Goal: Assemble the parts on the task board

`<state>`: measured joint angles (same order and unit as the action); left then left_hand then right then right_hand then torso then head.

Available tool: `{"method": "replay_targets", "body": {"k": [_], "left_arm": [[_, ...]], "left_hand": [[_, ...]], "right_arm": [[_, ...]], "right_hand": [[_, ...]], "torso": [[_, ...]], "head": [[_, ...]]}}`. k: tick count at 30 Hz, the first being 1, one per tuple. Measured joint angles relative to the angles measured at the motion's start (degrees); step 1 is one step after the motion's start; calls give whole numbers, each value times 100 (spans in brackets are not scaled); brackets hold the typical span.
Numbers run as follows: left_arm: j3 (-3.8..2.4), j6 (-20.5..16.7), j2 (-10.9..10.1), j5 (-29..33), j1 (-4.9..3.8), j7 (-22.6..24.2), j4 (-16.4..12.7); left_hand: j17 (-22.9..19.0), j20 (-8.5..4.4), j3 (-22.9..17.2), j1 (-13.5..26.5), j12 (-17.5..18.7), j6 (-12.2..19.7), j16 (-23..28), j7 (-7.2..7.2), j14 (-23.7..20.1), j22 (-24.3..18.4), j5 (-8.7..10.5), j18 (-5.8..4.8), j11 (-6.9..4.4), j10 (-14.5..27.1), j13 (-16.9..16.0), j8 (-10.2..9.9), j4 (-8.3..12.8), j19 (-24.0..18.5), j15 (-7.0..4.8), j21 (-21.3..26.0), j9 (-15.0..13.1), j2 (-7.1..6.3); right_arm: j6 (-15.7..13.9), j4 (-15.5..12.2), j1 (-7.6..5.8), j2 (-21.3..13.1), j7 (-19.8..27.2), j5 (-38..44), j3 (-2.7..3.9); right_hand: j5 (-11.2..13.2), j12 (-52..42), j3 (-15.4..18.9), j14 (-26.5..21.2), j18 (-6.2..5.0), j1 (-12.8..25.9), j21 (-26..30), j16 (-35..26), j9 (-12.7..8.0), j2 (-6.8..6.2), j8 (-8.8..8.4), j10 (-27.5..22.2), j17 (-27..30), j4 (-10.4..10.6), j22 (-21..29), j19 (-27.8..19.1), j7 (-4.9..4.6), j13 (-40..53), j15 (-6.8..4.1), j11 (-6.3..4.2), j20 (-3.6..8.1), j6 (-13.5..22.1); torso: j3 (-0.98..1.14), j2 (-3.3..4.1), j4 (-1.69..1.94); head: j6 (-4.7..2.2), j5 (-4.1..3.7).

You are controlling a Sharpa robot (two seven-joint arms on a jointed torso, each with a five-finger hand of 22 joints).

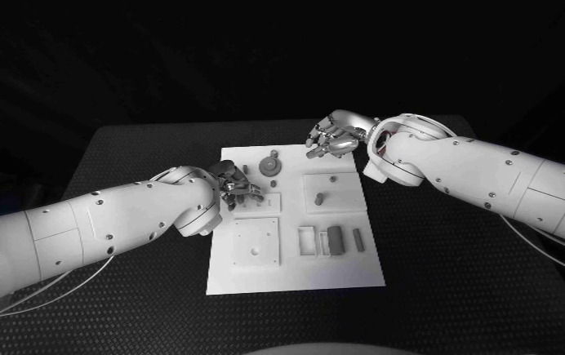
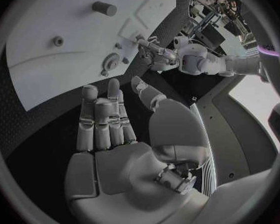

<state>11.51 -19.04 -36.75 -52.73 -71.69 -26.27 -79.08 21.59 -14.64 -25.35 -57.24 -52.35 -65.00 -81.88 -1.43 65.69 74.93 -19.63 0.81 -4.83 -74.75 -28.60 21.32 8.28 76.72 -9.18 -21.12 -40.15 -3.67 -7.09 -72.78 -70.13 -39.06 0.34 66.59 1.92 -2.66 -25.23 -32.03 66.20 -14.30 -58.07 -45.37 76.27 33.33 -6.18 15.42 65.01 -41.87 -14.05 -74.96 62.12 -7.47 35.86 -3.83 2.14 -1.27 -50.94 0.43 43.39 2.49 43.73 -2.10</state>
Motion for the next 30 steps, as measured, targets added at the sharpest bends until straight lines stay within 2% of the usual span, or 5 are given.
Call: {"method": "replay_targets", "body": {"k": [12,19,26,30], "left_arm": [[35,-59,13,-847,3,-108,-78],[44,-145,35,-1364,6,-143,-126],[102,-266,35,-1583,26,-168,-167],[114,-327,26,-1656,31,-164,-173]], "left_hand": [[0,0,-2,0,0,-19,0,21,7,-1,-6,0,-16,-17,0,15,-2,0,1,0,-13,0],[8,9,-41,-44,0,-41,1,41,15,-2,-6,0,-31,-32,5,48,-41,9,8,-14,-15,-45],[14,-1,-57,-70,0,-70,2,31,26,-2,-6,0,-29,-70,5,82,-57,22,17,-24,-15,-74],[20,5,-72,-69,0,-91,4,52,29,-2,-6,0,-50,-91,5,82,-72,31,19,-24,-15,-76]], "right_arm": [[2,-2,0,-1,-1,-6,0],[3,-6,0,-2,-2,-9,0],[4,-2,0,-1,-2,-10,0],[5,-1,0,0,-2,-11,0]], "right_hand": [[0,0,0,0,0,23,0,0,-1,-23,0,0,0,0,0,0,-12,0,0,0,0,13],[0,0,-16,0,0,22,0,0,-1,-23,0,0,-1,15,0,0,-12,0,0,0,0,12],[0,0,-16,0,0,22,22,0,-2,-23,0,0,-1,15,0,0,-12,0,0,0,-1,12],[0,0,-16,0,0,22,22,0,-2,-23,-24,0,-1,15,0,0,-11,0,0,0,0,11]], "torso": [[-2,-1,0],[-2,-1,0],[1,-2,1],[1,-5,1]], "head": [[8,18],[13,32],[13,51],[13,59]]}}
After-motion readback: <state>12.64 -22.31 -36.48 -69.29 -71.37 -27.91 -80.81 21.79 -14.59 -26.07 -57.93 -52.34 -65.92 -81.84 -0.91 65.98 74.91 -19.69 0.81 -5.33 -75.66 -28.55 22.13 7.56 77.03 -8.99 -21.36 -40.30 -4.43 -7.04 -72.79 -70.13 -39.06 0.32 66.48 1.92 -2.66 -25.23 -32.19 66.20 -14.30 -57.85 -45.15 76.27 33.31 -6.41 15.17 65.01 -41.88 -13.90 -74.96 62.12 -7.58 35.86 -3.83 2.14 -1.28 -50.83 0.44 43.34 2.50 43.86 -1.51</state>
